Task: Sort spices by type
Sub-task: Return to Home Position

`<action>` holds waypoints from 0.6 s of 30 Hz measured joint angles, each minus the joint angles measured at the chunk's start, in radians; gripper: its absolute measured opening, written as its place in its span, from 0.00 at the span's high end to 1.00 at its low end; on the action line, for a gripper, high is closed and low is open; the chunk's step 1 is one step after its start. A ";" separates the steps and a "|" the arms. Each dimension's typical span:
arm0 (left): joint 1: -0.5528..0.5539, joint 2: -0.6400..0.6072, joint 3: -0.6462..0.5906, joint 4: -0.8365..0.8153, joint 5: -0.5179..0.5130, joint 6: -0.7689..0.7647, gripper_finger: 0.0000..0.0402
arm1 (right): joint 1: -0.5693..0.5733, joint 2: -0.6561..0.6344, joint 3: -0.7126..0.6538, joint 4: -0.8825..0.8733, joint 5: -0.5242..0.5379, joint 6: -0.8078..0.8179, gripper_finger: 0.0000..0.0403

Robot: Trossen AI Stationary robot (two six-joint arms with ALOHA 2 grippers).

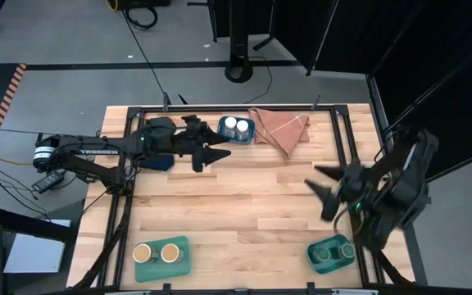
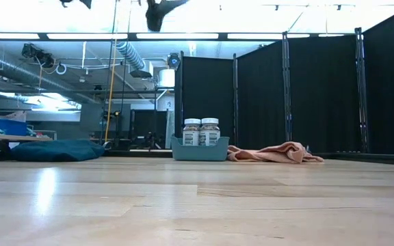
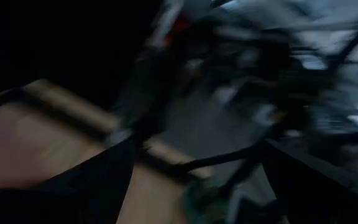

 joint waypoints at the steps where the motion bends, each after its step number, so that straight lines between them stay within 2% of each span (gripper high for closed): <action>1: 0.000 0.000 0.000 0.048 0.035 -0.003 0.13 | -0.006 -0.027 0.000 0.009 -0.001 -0.027 0.34; 5: 0.000 0.000 0.000 0.253 0.158 0.000 0.13 | -0.021 -0.108 0.000 0.039 -0.035 -0.177 0.34; 9: 0.000 0.000 0.000 0.522 0.195 -0.034 0.13 | -0.029 -0.173 0.000 0.093 -0.060 -0.288 0.33; 13: 0.006 0.000 0.000 0.815 0.266 -0.223 0.13 | -0.029 -0.209 0.000 0.262 -0.065 -0.603 0.34; 16: 0.020 -0.006 0.001 0.958 0.384 -0.262 0.13 | -0.027 -0.255 0.000 0.419 -0.145 -0.786 0.34; 18: 0.030 -0.029 0.001 0.987 0.452 -0.286 0.13 | -0.020 -0.290 0.000 0.531 -0.210 -0.918 0.34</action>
